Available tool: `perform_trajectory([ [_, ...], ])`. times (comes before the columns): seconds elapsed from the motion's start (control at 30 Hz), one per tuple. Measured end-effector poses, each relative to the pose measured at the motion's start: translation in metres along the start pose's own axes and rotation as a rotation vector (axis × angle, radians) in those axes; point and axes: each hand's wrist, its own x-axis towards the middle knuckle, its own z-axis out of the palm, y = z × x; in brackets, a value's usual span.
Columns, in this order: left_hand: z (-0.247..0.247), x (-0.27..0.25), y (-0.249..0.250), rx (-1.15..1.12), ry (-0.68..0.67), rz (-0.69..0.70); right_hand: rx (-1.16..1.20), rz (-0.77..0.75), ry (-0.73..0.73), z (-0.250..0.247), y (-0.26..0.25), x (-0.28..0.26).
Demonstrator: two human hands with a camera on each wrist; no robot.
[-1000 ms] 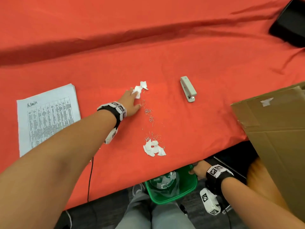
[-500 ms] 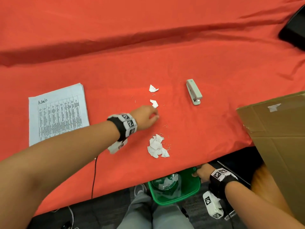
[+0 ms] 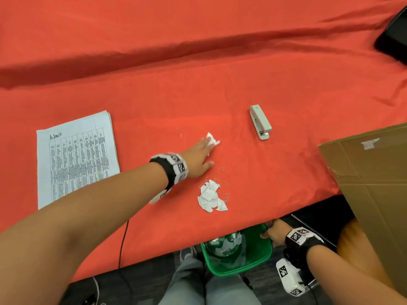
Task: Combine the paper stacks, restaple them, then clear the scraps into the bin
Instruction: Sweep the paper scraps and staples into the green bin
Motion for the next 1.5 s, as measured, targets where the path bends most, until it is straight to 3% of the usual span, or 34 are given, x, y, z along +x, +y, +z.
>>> perform_trajectory([
  [0.1,0.016,-0.04,0.012,0.004,-0.151,0.083,-0.016,0.002,-0.001,-0.002,-0.006,-0.009],
  [0.2,0.002,-0.048,0.01,-0.072,-0.039,0.067,-0.024,0.009,0.006,0.0,-0.005,-0.002],
  [0.3,-0.023,-0.025,-0.017,-0.052,0.141,-0.076,-0.031,0.008,-0.008,0.003,0.004,0.015],
  [0.4,-0.035,-0.006,-0.047,-0.031,0.13,-0.312,-0.023,-0.001,-0.003,0.005,0.006,0.02],
  [0.47,-0.031,-0.005,-0.054,-0.051,0.089,-0.392,-0.031,-0.003,0.001,0.006,-0.014,-0.01],
  [0.73,0.031,-0.063,0.021,-0.141,-0.039,-0.095,0.014,0.001,0.009,0.011,-0.013,-0.011],
  [1.0,0.082,-0.124,0.088,-0.256,-0.13,0.013,-0.003,-0.013,-0.012,0.015,-0.017,-0.015],
  [1.1,0.083,-0.128,0.088,-0.322,-0.058,0.002,-0.019,-0.022,0.009,0.015,-0.024,-0.027],
  [1.23,0.088,-0.126,0.082,-0.229,0.036,-0.059,-0.009,-0.029,0.026,0.014,-0.03,-0.039],
  [1.5,0.128,-0.154,0.107,-0.04,-0.048,0.105,-0.016,-0.042,0.021,0.014,-0.031,-0.044],
])
